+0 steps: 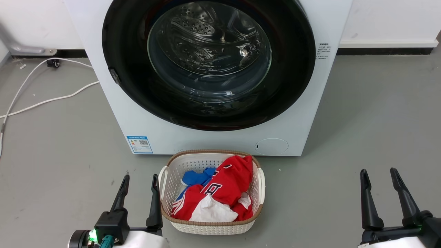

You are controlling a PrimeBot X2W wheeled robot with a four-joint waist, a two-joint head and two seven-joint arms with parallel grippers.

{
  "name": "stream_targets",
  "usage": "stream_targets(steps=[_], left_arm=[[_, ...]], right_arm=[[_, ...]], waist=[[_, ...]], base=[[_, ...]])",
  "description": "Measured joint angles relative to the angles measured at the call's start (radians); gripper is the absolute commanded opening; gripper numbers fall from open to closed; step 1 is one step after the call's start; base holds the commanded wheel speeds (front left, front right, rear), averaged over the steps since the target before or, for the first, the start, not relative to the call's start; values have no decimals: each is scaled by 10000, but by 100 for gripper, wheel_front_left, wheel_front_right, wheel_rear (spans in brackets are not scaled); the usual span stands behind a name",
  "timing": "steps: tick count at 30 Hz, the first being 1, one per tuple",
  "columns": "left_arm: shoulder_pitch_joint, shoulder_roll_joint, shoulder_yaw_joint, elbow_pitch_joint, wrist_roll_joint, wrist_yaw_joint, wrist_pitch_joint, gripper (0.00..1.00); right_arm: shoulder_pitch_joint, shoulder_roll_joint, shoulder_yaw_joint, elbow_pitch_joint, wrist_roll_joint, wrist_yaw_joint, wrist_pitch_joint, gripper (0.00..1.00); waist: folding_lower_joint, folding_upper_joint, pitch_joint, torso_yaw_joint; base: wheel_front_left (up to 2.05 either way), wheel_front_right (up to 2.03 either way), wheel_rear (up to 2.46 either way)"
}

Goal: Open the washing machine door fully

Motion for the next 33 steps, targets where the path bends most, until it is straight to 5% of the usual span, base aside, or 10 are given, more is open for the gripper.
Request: stream_targets(steps=[27,29,33], left_arm=[[12,-2,12,174,56,146,0,100],[12,-2,13,174,54,148,0,100],[12,-4,21,176,50,161,0,100]], right_arm=[[22,0,-36,366,278,0,0,100],[22,0,-40,364,242,0,0,0],[12,0,25,305,314,0,0,0]], waist=[[1,0,19,7],[1,0,17,13],[0,0,14,14]], base=[[0,0,0],[0,0,0],[0,0,0]])
